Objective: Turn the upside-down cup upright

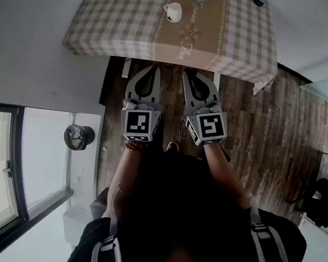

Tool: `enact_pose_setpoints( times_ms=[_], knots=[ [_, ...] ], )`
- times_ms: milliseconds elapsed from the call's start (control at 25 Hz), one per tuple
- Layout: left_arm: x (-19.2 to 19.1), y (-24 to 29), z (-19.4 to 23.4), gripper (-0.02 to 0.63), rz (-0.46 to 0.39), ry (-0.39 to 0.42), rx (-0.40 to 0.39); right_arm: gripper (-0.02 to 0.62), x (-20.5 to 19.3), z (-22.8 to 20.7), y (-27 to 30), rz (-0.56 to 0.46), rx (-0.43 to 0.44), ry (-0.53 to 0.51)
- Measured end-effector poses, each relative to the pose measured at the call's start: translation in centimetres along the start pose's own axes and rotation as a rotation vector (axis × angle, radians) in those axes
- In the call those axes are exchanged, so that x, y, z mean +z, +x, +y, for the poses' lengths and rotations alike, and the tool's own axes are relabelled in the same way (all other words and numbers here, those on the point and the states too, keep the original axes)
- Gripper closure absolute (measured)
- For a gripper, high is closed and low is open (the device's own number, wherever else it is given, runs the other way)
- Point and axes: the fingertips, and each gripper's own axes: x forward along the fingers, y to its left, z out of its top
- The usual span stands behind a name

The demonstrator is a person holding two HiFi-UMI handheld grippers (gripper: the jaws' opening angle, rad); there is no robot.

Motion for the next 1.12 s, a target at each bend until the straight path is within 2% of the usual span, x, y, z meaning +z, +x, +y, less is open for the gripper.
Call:
enact_pose_setpoints(
  times_ms=[160,320,520,600,720,880,1120],
  knots=[
    [-1.7,4.1,4.4,0.602,0.009,-0.002,-0.007,0.590,-0.7,-0.4,5.8,0.009,0.013,0.012],
    [-2.7,8.1,8.2,0.603,0.024,-0.025,-0.030,0.589,-0.3,-1.1,11.6,0.023,0.005,-0.024],
    [-3.9,13.2,13.0,0.602,0.044,-0.046,-0.101,0.589,-0.2,-2.0,19.5,0.033,-0.030,-0.069],
    [-4.1,12.2,13.5,0.603,0.057,-0.041,-0.120,0.589,-0.1,-0.7,19.8,0.046,-0.033,-0.081],
    [-3.7,7.4,13.1,0.601,0.074,-0.029,-0.111,0.589,0.9,2.4,16.7,0.050,-0.026,-0.086],
    [-3.6,4.0,12.4,0.601,0.091,-0.034,-0.107,0.589,1.4,4.0,13.4,0.057,-0.039,-0.057],
    [-5.2,6.6,13.2,0.601,0.116,-0.001,-0.141,0.589,0.2,2.5,15.4,0.051,-0.053,-0.023]
  ],
)
